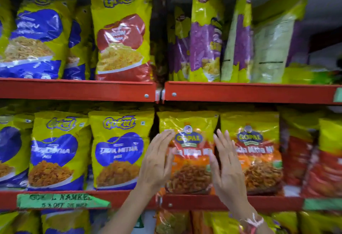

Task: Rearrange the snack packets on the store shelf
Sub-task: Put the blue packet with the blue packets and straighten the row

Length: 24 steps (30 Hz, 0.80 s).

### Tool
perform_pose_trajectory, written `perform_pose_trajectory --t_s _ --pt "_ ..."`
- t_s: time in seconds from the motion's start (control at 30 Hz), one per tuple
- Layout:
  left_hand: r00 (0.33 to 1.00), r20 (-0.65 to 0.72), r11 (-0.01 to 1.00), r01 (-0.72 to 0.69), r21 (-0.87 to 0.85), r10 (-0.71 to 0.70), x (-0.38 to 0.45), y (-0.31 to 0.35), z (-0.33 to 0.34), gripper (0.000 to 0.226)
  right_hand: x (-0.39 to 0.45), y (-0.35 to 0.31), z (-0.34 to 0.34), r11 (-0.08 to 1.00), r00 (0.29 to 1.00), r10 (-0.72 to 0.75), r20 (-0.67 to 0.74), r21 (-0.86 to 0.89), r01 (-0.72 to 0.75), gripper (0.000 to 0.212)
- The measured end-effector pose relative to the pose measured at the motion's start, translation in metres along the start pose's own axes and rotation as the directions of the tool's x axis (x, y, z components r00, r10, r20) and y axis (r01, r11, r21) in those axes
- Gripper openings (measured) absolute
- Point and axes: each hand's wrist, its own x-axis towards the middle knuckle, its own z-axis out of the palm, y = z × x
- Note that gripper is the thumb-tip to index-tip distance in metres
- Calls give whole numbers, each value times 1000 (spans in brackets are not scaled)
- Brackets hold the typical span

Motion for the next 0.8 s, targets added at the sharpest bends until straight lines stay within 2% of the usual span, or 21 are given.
perform_pose_trajectory --t_s 0.13,0.2,0.3,0.4,0.47,0.53,0.6,0.63,0.7,0.8 --pt "993 -105 986 30 -165 -48 31 45 65 38 12 55 -43 975 976 162 -144 177 -136 56" --pt "980 -141 966 107 -235 -143 46 66 95 35 21 84 -62 937 939 283 -197 266 -227 55" --pt "929 -125 889 286 -358 -349 65 95 137 34 37 133 -87 854 841 481 -250 352 -383 44" --pt "860 -142 837 419 -351 -490 68 104 167 40 57 166 -94 730 749 634 -190 467 -499 40" --pt "818 -143 802 486 -347 -557 64 111 185 47 70 189 -91 562 682 729 -56 619 -549 39" --pt "759 -128 726 537 -430 -638 64 123 198 52 80 200 -87 393 632 772 68 730 -559 39" --pt "674 -111 594 547 -590 -731 69 128 202 51 83 197 -87 319 619 779 102 785 -531 38" --pt "627 -123 532 522 -667 -770 74 128 203 47 84 196 -90 303 610 787 89 806 -509 31" --pt "569 -186 505 477 -719 -801 85 127 200 36 86 196 -99 295 608 792 60 833 -467 10" --pt "549 -216 499 440 -746 -807 96 120 193 23 90 199 -108 305 632 773 58 839 -451 3"
